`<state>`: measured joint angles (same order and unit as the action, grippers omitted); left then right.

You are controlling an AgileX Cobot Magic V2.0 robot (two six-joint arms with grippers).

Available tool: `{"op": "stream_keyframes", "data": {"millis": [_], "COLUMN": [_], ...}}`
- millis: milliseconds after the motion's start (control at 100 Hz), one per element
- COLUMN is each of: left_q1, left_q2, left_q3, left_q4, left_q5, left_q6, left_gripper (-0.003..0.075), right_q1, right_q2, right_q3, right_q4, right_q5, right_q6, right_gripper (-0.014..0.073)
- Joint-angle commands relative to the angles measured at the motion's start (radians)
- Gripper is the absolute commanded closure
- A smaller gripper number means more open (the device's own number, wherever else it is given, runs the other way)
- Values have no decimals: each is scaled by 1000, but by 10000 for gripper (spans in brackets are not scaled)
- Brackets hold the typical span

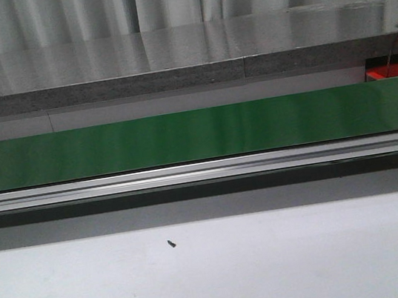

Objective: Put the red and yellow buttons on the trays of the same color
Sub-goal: 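Move the left gripper over the yellow buttons on the table, then lower the left gripper onto a yellow button and close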

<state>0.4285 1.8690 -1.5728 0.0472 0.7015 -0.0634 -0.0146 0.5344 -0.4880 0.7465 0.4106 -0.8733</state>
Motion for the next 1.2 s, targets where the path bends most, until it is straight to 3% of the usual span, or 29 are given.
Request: {"op": "stream_keyframes", "data": {"millis": [0,200,1190], "left_q1": [5,5,0], "left_q2": [10,105,236], "left_q3": [-86,-167,-188], "left_q4": [15,74,70], "left_q5": [-10,22,-52], "left_q6": [-8,-8,-8], "left_gripper": [207,207,207], "right_q1": [-1,-1,-1], "right_q2": [1,1,1], "right_q3": [-26,-26,-26], "right_q4": [29,29,29], "right_q5": [-49,-49,-49], "right_q6": [-3,-3,-3], "right_gripper": [661,661,661]}}
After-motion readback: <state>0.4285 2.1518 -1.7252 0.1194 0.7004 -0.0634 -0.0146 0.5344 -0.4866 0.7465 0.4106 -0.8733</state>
